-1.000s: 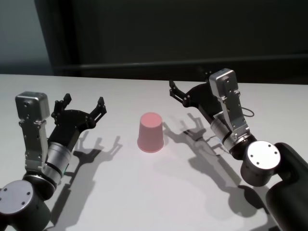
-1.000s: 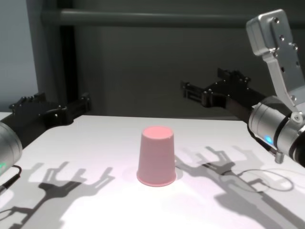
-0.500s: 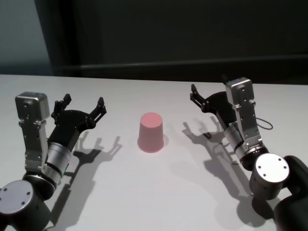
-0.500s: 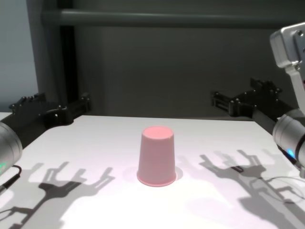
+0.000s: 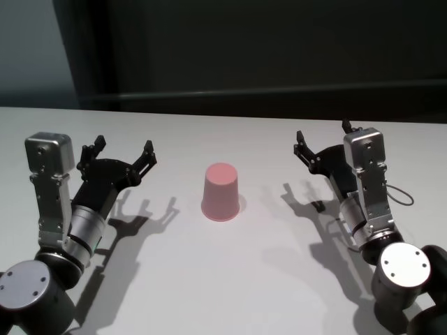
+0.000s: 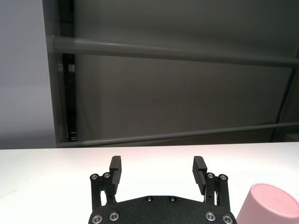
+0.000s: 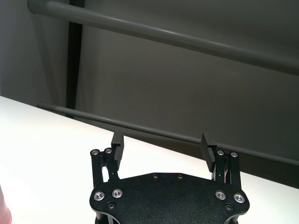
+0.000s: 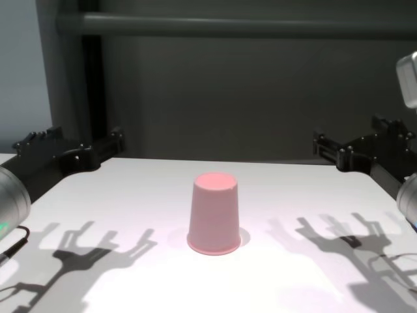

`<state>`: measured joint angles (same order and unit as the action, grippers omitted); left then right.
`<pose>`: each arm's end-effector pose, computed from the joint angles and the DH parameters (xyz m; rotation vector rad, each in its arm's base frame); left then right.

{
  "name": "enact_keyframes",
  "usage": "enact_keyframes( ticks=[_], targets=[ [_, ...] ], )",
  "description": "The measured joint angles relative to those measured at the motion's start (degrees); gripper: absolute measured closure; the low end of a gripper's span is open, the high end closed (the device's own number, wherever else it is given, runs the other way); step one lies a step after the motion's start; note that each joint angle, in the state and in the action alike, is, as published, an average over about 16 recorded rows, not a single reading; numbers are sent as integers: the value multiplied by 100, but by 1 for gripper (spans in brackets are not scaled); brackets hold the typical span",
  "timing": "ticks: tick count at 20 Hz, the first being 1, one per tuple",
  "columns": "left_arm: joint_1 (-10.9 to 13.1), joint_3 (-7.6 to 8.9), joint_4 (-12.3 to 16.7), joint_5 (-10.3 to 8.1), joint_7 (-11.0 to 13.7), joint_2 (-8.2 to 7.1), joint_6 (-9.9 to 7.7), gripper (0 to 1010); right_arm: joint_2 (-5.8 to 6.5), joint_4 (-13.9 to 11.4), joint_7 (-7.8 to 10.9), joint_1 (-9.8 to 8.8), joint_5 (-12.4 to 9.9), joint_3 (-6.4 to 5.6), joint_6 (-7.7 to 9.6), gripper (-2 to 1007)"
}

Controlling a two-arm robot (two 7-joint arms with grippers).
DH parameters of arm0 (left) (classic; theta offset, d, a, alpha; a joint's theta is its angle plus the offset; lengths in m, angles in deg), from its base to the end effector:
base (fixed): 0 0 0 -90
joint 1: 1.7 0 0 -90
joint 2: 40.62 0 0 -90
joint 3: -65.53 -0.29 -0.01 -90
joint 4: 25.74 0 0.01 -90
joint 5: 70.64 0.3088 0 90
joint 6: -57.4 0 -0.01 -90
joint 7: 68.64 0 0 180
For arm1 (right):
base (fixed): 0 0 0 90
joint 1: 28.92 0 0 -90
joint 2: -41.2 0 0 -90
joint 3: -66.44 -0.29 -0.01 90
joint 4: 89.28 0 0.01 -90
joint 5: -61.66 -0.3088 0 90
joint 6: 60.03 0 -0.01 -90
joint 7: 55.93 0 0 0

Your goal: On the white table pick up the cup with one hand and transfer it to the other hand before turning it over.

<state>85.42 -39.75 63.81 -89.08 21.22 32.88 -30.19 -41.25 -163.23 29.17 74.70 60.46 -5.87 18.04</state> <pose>0.3325 0.0029 -0.2979 -0.0272 0.0207 1.3210 0.3837 0.0439 -0.3133 -0.0016 -0.2273 -1.3681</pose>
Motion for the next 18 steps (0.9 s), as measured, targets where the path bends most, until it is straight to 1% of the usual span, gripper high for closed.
enact_keyframes(
  ticks=[4,9,13,18],
  targets=[
    [0,0,0,0,0,0,0,7,5,-147,-60,-176,67,-69,6,1],
    [0,0,0,0,0,0,0,7,6,-294,-85,-353,120,-146,27,1],
    [0,0,0,0,0,0,0,7,4,-386,-89,-466,164,-199,51,1],
    [0,0,0,0,0,0,0,7,-9,-453,-87,-561,227,-255,70,1]
  ],
)
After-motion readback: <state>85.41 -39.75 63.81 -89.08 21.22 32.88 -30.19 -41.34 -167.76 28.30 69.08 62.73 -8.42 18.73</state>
